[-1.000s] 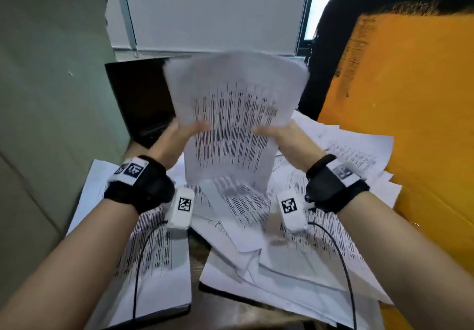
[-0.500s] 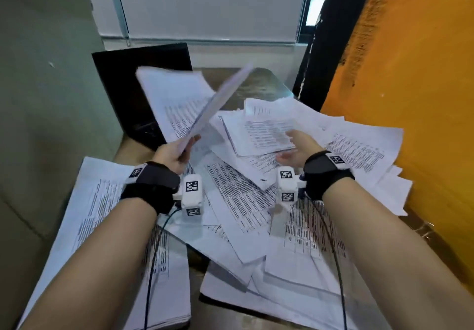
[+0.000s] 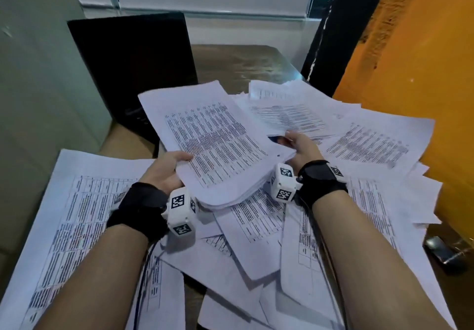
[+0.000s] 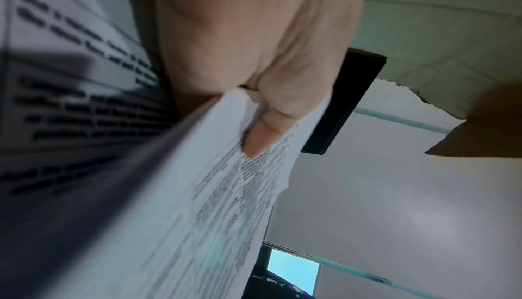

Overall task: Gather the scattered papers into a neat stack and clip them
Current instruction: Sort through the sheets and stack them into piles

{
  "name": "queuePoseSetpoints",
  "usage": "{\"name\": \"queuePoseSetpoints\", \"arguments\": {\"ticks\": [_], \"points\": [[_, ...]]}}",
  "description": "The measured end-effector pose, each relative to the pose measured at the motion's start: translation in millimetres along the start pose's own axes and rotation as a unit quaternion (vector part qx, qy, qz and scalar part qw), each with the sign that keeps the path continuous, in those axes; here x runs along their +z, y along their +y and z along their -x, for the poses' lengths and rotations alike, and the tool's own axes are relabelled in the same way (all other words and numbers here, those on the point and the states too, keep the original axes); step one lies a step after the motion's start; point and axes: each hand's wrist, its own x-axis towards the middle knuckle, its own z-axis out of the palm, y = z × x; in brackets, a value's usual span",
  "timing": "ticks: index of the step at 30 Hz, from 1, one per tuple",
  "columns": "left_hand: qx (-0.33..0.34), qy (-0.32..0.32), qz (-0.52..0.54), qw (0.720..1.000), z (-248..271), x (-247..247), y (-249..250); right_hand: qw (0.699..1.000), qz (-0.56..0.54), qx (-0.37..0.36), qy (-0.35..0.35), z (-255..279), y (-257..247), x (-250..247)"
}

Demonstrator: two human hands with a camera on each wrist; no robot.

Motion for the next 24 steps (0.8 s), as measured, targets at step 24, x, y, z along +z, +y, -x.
{"name": "queuePoseSetpoints", "arguments": {"ticks": [24], "points": [[-0.014,0.008,-0.027,1.000,-5,5,-4,0.997,0.006,-0.063,-0.037,-14,-21,-36]]}}
